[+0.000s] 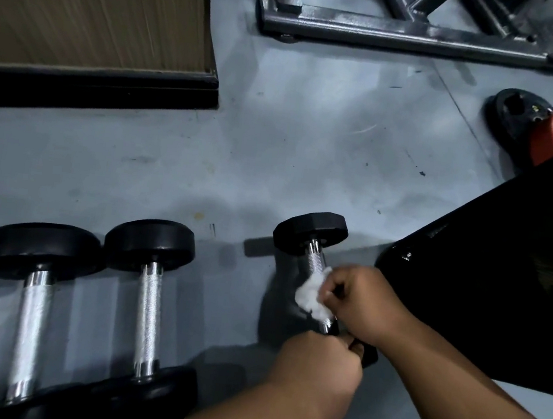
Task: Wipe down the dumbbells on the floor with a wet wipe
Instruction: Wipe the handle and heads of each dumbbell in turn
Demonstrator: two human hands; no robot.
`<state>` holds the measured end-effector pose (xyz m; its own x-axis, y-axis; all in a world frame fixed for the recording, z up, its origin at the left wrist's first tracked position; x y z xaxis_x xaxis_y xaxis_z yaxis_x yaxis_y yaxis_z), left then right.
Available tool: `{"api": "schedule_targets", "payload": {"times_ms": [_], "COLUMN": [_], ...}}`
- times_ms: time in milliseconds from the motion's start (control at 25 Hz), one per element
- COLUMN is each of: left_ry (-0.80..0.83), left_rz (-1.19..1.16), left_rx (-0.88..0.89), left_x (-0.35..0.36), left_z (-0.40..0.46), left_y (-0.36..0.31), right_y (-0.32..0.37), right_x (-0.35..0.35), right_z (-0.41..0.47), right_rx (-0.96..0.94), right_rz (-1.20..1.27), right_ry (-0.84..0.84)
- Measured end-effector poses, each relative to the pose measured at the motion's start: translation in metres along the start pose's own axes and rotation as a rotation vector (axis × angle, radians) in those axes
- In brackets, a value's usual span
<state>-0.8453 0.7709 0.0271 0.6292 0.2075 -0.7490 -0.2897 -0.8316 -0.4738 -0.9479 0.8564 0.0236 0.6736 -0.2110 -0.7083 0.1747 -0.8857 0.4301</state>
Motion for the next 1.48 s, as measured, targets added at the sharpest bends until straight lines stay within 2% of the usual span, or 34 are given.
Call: {"api": "schedule_targets", "payload": {"times_ms": [80,120,200,240,320,400,480,560,640,720,800,840,960,1040,1160,1240,1320,1480], "left_ry": [-0.005,0.020,0.049,0.027,0.070,0.097,0.093,0.070,-0.063,-0.130,0.004,0.013,-0.160,-0.224,-0.352,-0.371,-0.391,-0.381], "left_rz": [0.086,0.060,0.027,0.084,0.062,0.034,-0.023,-0.052,-0.014,0.030,0.012,0.001,0.042,0.043,0.010,0.036,0.022,0.055], "left_rx": [0.057,0.096,0.059,0.040,0.035,0.041,0.064,0.090,0.122,0.103,0.098,0.102,0.175,0.216,0.256,0.249,0.241,0.203], "left_x": [0.008,0.009,-0.003,-0.006,-0.013,-0.015,-0.017,-0.012,-0.005,-0.005,0.007,0.015,0.037,0.046,0.037,0.031,0.030,0.032], "left_z": [0.000,0.002,0.002,0.001,-0.004,-0.006,-0.011,-0.017,-0.017,-0.017,-0.020,-0.022,-0.033,-0.037,-0.036,-0.033,-0.033,-0.033], "left_y": [0.000,0.000,-0.001,-0.002,-0.003,0.000,0.003,0.006,0.009,0.009,0.006,0.007,0.018,0.025,0.027,0.025,0.022,0.019], "right_y": [-0.001,0.001,0.008,0.010,0.013,0.011,0.004,-0.001,-0.001,0.003,0.009,0.011,0.010,0.000,-0.012,-0.012,-0.004,0.009], "right_x": [0.000,-0.002,-0.007,-0.010,-0.014,-0.012,-0.005,0.003,0.005,0.002,-0.007,-0.012,-0.013,-0.006,0.007,0.006,-0.001,-0.018], "right_z": [-0.010,-0.007,0.008,0.018,0.032,0.031,0.016,-0.005,-0.010,0.000,0.019,0.028,0.036,0.020,-0.015,-0.018,-0.005,0.034], "right_rx": [0.030,0.022,-0.018,-0.025,-0.021,-0.019,0.008,0.064,0.114,0.088,0.033,0.010,-0.010,0.010,0.082,0.116,0.079,0.016], "right_rz": [-0.019,-0.048,-0.109,-0.114,-0.061,-0.035,-0.028,-0.038,-0.013,0.003,0.015,0.026,0.049,0.073,0.095,0.060,0.036,0.088], "right_ry": [0.157,0.173,0.076,0.006,-0.100,-0.138,-0.081,0.064,0.139,0.081,-0.062,-0.128,-0.204,-0.115,0.175,0.227,0.145,-0.130]}}
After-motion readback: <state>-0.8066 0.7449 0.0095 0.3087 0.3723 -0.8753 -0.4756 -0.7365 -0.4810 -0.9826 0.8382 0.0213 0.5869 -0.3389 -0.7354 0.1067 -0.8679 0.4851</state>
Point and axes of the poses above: each hand's wrist, its own z-axis towards the middle knuckle, its own x-axis out of the palm, y = z × x, the point moved 3 cm from there along z, towards the middle knuckle, and after that the axes turned 13 degrees about y, right-handed, at the moved point
